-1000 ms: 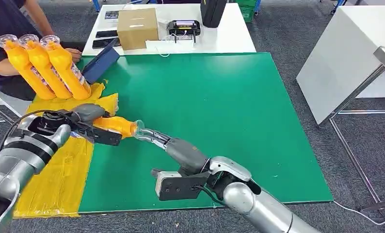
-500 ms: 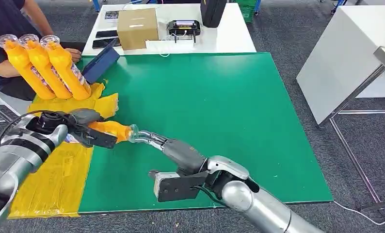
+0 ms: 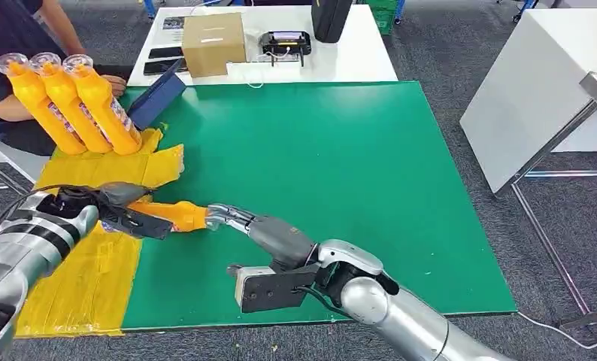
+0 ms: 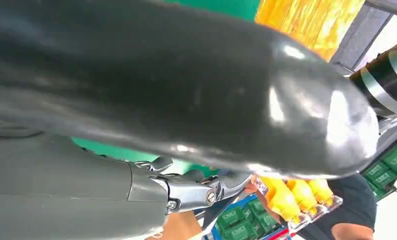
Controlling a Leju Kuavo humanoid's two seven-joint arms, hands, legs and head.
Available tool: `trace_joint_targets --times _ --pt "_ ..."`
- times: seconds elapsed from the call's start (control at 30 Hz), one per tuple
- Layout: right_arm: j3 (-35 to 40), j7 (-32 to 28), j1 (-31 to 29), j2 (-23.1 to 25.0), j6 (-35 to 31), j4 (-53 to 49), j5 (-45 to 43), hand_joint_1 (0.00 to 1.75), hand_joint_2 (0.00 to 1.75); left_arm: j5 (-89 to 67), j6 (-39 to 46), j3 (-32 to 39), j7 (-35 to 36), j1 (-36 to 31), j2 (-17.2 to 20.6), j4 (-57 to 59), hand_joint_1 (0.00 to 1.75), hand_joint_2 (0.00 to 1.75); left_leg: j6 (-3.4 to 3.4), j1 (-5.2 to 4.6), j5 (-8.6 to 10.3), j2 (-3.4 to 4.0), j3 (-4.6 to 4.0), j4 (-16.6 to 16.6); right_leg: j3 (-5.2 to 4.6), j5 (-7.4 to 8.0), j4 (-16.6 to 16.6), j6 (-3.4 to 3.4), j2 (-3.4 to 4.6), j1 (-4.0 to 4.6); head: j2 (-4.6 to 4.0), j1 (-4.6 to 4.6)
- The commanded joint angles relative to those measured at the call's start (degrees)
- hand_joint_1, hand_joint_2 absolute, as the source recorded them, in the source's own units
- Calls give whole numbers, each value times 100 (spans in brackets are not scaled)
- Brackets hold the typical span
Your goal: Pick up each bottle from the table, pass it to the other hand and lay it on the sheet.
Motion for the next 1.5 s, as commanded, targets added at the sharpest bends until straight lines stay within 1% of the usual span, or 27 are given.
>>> trace_joint_targets --times 0.03,0.13,0.2,0.23,0.3,0.33,0.4,0.43,0.47,0.5,0.57,0.63,0.67,0.8,0.9,0.93,0.97,1.0,1.07,1.17,1.23,1.27,1.3,1.33,1.37,1.4,1.5 --pt "192 -14 -272 -52 36 335 -19 0 0 6 7 -170 -12 -195 -140 465 0 0 -7 9 -9 -2 15 3 17 -6 -2 -10 25 6 0 0" --pt "202 -15 -232 -82 28 281 -11 0 0 78 431 22 51 -60 -166 388 0 0 -8 10 -11 -3 19 3 21 -8 -1 -10 26 6 0 0" --pt "184 28 -115 -126 -55 149 84 0 0 65 1269 348 382 166 -298 225 0 0 -4 4 -4 -2 12 -2 13 -3 -4 -5 15 2 0 0" --pt "150 96 -10 -145 -137 52 180 0 0 -25 1964 608 714 340 -367 23 0 0 -7 7 -10 -10 25 -3 30 -9 -9 -8 19 3 0 0" --pt "153 128 64 -176 -168 -20 231 0 0 -158 2210 713 912 435 -440 -123 0 0 -7 10 -12 -20 30 -4 38 -13 -12 -9 13 4 0 0" --pt "122 172 134 -182 -221 -71 291 0 0 -253 2591 1016 1170 543 -499 -278 0 0 -5 7 -7 -19 20 -2 25 -9 -8 -7 6 2 0 -2" --pt "100 215 196 -200 -277 -110 367 0 0 -341 2773 1233 1371 600 -548 -455 0 0 -6 10 -10 -25 21 1 30 -13 -9 -8 5 5 0 2" --pt "38 254 322 -214 -339 -177 423 0 0 -459 3073 1623 1771 718 -638 -689 0 0 -4 4 -6 -15 13 0 17 -8 -5 -6 8 0 0 0" --pt "2 286 461 -237 -403 -247 493 0 0 -567 3072 1799 1844 756 -682 -875 0 0 -7 11 -14 -16 21 6 28 -12 -5 -9 16 6 0 0" --pt "-25 270 594 -300 -450 -319 560 0 0 -624 3044 2220 1931 856 -729 -1206 0 0 -5 8 -7 -26 13 0 23 -10 -8 -7 1 4 0 2" --pt "-60 245 768 -400 -529 -419 673 0 0 -707 3075 2834 1918 954 -779 -1605 0 0 -5 8 -6 -34 10 2 19 -12 -8 -8 -8 5 0 0" --pt "-107 208 914 -496 -588 -489 703 0 0 -570 3467 3507 1655 1105 -820 -2021 0 0 -7 13 -10 -30 10 7 19 -13 -6 -9 -2 9 0 0" --pt "-116 190 953 -524 -606 -499 711 0 0 -535 3505 3665 1576 1153 -811 -2129 0 0 -4 7 -6 -17 4 4 8 -7 -6 -6 3 4 0 0" --pt "-123 189 944 -513 -603 -490 710 0 0 -577 3434 3787 1490 1223 -828 -2232 0 0 -8 10 -17 -7 16 10 17 -13 -2 -10 26 7 0 0" --pt "-125 194 932 -501 -599 -486 707 0 0 -593 3438 3786 1481 1228 -845 -2222 0 0 -4 3 -5 -4 6 1 2 -3 -4 -5 14 2 0 0" --pt "-136 191 955 -516 -595 -483 701 0 0 -314 3831 4042 1279 1298 -931 -2317 0 0 -8 8 -11 -9 13 6 12 -9 -3 -10 20 5 0 -2" --pt "-149 167 998 -541 -617 -476 693 0 0 -108 3957 4226 1080 1381 -941 -2491 0 0 -5 6 -6 -6 8 2 6 -5 -6 -7 16 4 0 0" --pt "-170 161 1039 -550 -637 -470 685 0 0 222 3963 4403 887 1482 -1002 -2701 0 0 -8 12 -14 -7 19 5 18 -10 -6 -10 26 8 0 0" --pt "-263 78 1195 -568 -798 -475 795 0 0 1322 3400 4806 522 1783 -1245 -3336 0 0 -7 12 -16 -5 20 6 21 -11 -7 -10 29 7 0 0" --pt "-652 -78 1648 -464 -1449 -651 1615 0 0 3592 1907 5332 398 2358 -1869 -4359 0 0 -4 7 -12 -14 16 0 20 -11 -11 -5 12 3 0 0" --pt "-1332 -504 2334 -191 -2195 -1120 2263 0 0 5564 1061 5296 121 3326 -2100 -5492 0 0 -3 3 -12 -19 19 -5 24 -13 -16 -4 5 -1 0 -2" --pt "-1806 -816 2804 80 -2794 -1528 2456 0 0 6284 780 5110 -199 3992 -2172 -6178 0 0 -1 -2 -9 -11 17 -9 16 -9 -16 -3 6 -6 0 -2" --pt "-2041 -1037 3055 217 -3034 -1833 2357 0 0 6697 426 4897 -568 4422 -2197 -6634 0 0 -4 -2 -24 -14 43 -16 44 -22 -25 -5 16 -7 0 0" --pt "-2260 -1144 3290 289 -3206 -2074 2303 0 0 6632 491 4704 -472 4810 -2240 -6995 0 0 -2 -9 -21 -4 31 -14 29 -17 -21 -3 19 -12 0 2" --pt "-2322 -1171 3374 271 -3140 -2207 2280 0 0 6574 612 4562 -489 4986 -2254 -7163 0 0 3 -15 -25 2 23 -11 18 -17 -16 -1 22 -16 0 0" --pt "-2322 -1171 3374 271 -3140 -2207 2280 0 0 6574 612 4562 -489 4986 -2254 -7163 0 0 0 -13 -44 6 39 -6 35 -30 -16 -5 35 -16 0 -2" --pt "-2373 -1223 3350 355 -3093 -2114 2292 0 0 6625 709 4522 -442 4818 -2162 -7065 0 0 7 -13 -51 18 7 2 -3 -20 -10 -9 29 -13 0 -2"
